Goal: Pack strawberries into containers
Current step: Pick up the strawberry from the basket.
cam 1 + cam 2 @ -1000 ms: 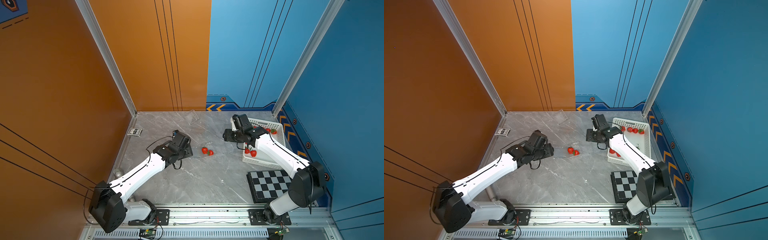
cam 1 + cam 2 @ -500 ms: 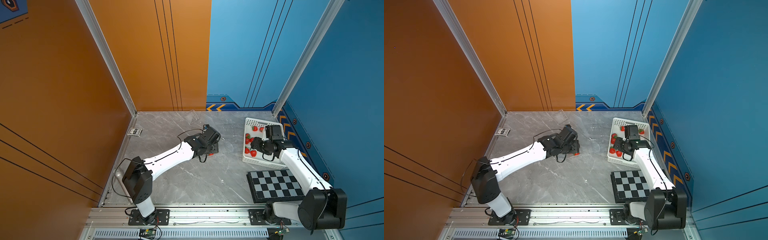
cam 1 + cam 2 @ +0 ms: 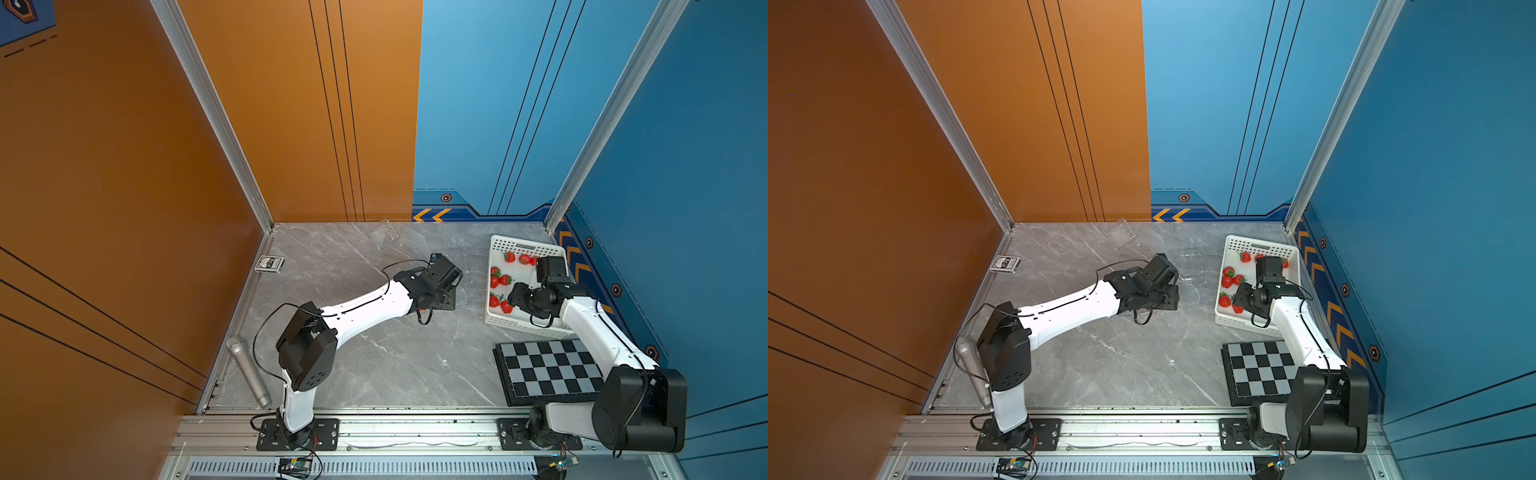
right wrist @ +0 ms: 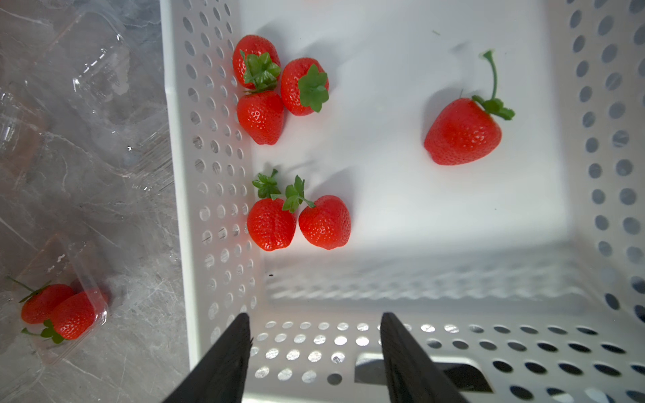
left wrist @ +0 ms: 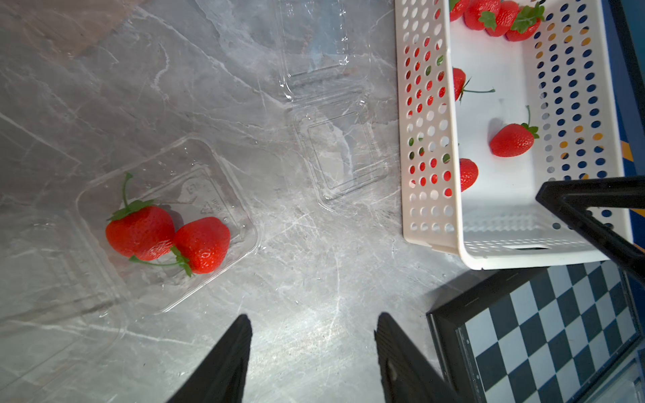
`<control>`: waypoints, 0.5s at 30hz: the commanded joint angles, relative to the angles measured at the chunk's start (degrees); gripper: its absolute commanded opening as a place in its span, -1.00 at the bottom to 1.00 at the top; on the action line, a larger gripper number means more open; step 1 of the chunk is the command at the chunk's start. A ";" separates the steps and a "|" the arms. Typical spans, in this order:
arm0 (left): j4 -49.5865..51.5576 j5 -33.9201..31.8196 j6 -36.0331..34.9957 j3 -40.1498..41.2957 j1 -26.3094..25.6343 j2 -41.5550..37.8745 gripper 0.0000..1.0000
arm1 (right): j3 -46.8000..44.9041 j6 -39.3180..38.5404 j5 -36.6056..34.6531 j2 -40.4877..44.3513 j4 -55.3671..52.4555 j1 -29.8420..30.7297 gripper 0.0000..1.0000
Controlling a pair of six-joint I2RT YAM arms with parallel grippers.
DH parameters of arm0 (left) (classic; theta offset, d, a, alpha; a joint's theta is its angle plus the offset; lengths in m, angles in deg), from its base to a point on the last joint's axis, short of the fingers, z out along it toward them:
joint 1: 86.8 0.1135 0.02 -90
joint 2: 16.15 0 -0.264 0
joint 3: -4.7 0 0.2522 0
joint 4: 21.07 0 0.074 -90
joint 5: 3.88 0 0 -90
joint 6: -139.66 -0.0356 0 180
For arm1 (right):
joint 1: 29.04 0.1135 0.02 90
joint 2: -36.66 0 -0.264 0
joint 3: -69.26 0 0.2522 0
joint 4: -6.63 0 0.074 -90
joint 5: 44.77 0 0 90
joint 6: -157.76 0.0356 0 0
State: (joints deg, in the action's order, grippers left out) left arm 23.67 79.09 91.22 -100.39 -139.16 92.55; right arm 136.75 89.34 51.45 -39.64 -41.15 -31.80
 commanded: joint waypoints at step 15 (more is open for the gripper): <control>0.92 3.07 -1.80 -1.59 1.21 0.90 0.20 | 1.56 -1.37 -1.86 -11.19 -0.51 0.07 0.19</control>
State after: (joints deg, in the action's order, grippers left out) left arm 23.78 80.89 90.94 -100.98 -138.55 92.84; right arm 136.69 88.86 50.94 -48.99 -41.02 -31.85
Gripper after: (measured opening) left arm 0.599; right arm 0.598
